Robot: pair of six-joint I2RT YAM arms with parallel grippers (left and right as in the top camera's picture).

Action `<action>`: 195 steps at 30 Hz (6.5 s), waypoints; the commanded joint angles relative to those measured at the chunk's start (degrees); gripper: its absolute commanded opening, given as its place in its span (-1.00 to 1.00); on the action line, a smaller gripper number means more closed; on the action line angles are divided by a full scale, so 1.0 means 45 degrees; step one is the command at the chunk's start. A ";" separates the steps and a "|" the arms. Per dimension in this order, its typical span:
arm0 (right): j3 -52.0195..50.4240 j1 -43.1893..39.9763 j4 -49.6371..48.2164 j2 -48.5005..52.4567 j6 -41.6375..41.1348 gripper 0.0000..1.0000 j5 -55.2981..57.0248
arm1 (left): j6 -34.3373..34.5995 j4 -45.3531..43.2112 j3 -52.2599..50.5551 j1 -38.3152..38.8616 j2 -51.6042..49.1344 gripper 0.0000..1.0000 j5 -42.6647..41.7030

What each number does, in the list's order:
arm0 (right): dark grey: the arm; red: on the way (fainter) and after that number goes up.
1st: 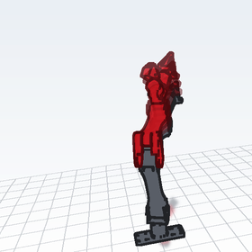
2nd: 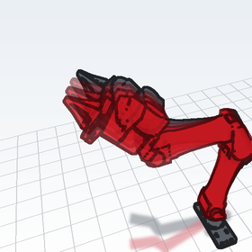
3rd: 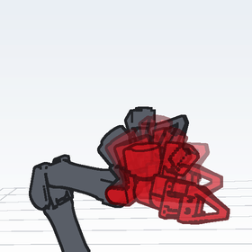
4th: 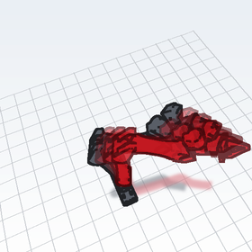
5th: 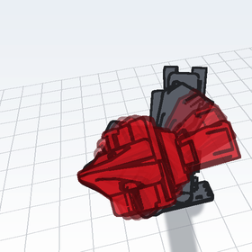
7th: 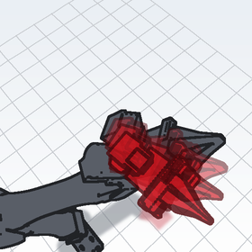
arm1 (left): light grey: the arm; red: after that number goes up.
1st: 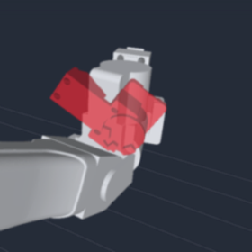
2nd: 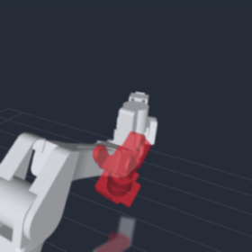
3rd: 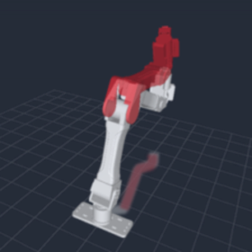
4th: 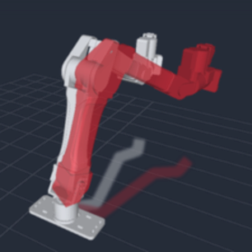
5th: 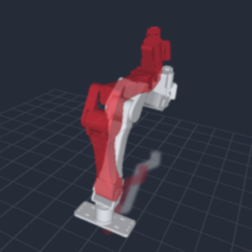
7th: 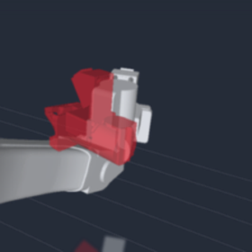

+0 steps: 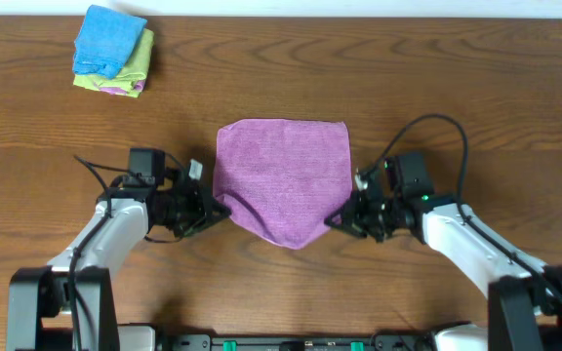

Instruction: Fold the cloth

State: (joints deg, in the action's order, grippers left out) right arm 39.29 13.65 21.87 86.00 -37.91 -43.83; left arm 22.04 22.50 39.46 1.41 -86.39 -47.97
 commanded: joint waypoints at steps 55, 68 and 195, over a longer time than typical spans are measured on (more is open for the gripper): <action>0.8650 -0.1447 0.3643 0.6533 0.2331 -0.97 0.1404 | -0.1219 0.2574 0.8340 0.0005 -0.6674 -0.88 0.1462; 0.8650 -0.1530 0.4852 0.6188 0.3269 -0.97 0.1457 | -0.1758 0.3687 0.8340 -0.0083 -0.5722 -0.88 0.2764; 1.1443 -0.1049 0.6416 0.5498 0.4721 0.72 0.5314 | -0.2331 0.3468 0.9282 0.0544 -0.7208 0.04 0.2982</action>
State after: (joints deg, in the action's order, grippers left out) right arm 90.67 8.34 50.96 111.48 -17.34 -20.49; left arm 11.79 37.95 81.45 3.70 -119.26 -34.20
